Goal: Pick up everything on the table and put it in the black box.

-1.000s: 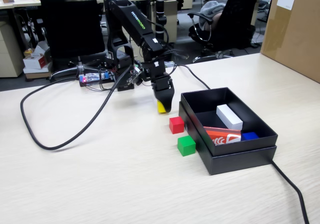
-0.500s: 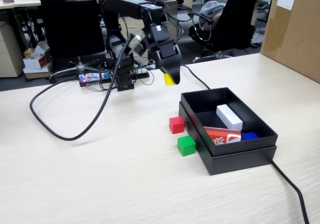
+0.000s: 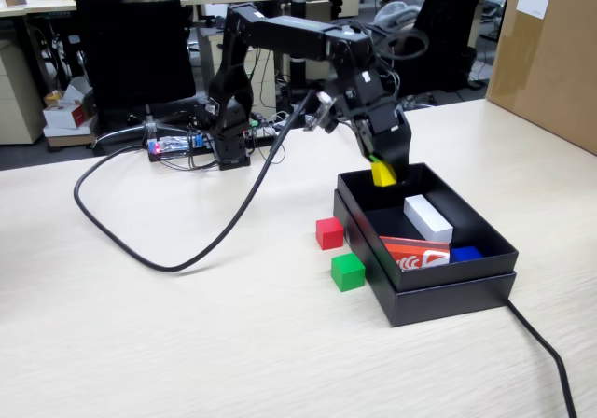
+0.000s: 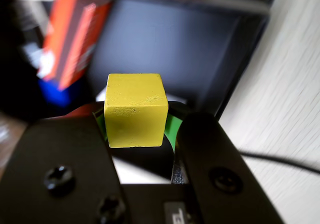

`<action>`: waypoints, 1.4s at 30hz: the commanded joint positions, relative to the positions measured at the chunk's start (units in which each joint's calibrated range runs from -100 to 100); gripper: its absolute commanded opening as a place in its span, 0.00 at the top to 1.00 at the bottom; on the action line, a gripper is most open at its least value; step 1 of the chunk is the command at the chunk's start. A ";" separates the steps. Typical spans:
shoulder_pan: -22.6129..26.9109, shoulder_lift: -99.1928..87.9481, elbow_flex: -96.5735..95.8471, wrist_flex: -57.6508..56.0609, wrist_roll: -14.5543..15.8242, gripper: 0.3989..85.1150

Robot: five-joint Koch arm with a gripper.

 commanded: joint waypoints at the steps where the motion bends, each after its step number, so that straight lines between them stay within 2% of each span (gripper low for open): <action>1: -0.10 1.42 2.40 2.29 0.20 0.95; 4: -0.44 3.03 -0.32 3.67 0.20 0.94; 6: -0.49 3.83 -2.40 4.36 0.15 0.89; 9: -0.49 3.83 -4.94 5.66 0.15 0.89; 12: -0.39 3.83 -5.30 6.09 0.00 0.84; 17: -0.05 2.11 -4.40 6.09 -0.73 0.68; 25: -0.24 -6.04 -3.40 6.09 -1.81 0.68; 26: -0.29 -8.22 -2.86 6.09 -2.25 0.68; 31: -0.93 -19.58 0.14 5.83 -4.93 0.50; 35: -1.51 -27.95 0.41 5.66 -7.18 0.50; 42: -3.96 -38.28 -8.20 4.02 -14.02 0.46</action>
